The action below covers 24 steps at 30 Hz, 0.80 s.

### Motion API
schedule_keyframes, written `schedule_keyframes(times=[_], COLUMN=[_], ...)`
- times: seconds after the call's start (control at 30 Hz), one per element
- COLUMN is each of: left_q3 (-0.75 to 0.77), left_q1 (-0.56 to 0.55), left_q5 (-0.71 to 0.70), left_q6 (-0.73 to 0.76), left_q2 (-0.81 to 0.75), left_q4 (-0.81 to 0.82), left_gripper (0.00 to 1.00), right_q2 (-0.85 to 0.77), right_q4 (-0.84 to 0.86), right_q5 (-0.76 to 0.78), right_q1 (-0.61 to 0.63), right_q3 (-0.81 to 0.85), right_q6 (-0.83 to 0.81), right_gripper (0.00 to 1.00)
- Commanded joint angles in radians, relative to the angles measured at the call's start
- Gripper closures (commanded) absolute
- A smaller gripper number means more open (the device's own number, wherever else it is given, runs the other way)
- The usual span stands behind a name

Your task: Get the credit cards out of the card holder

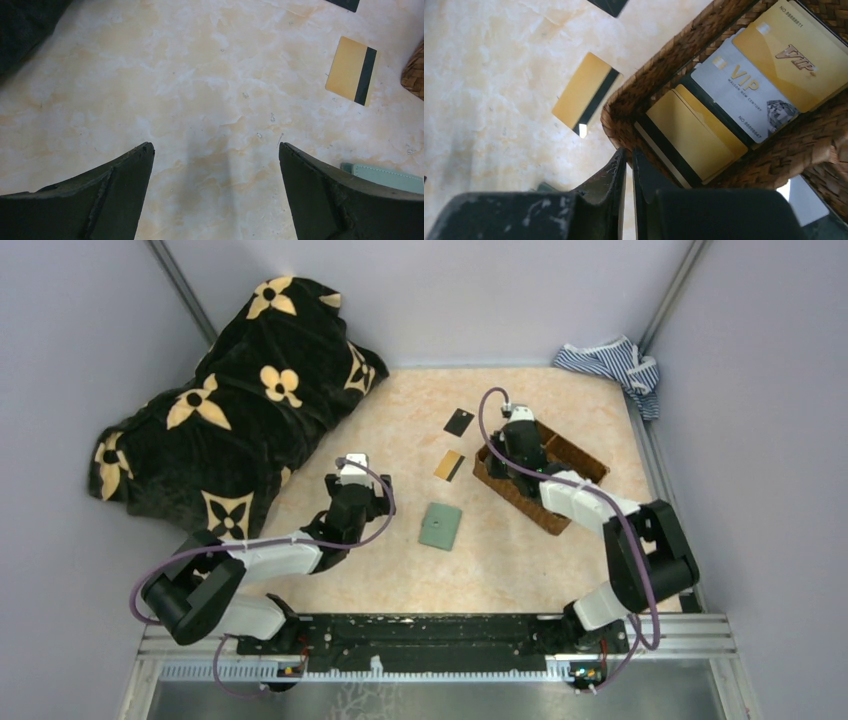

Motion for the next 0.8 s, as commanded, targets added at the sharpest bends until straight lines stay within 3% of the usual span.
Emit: schedule_keyframes(times=[0.0,0.3,0.47,0.53,0.7,0.77], left_q3=[0.026,0.021,-0.008,-0.026,-0.025,-0.033], left_q1=[-0.008,-0.008,-0.008,-0.008,-0.008,-0.009], left_q5=[0.015,0.027,0.09,0.142,0.276,0.294], left_q6=[-0.043,-0.052,-0.025,0.002,-0.02,-0.054], left_q2=[0.025,0.02,-0.013,-0.019,-0.014,-0.009], left_q4=[-0.022,0.005,0.053,0.089,0.07,0.064], left_gripper=[0.0,0.0,0.0,0.0,0.0,0.09], right_q2=[-0.115,-0.212,-0.292,-0.331,-0.419,-0.419], right_q4=[-0.093,-0.161,-0.141,-0.135,-0.046,-0.029], right_q5=[0.095,0.141,0.108,0.094,0.014,0.003], right_q1=[0.005,0.005,0.005,0.005,0.044,0.089], right_q3=[-0.074,-0.106,-0.098,-0.088,-0.129,-0.15], right_q6=[-0.011,-0.039,-0.03,-0.018,0.03,0.051], right_gripper=[0.92,0.85,0.37,0.26,0.24,0.25])
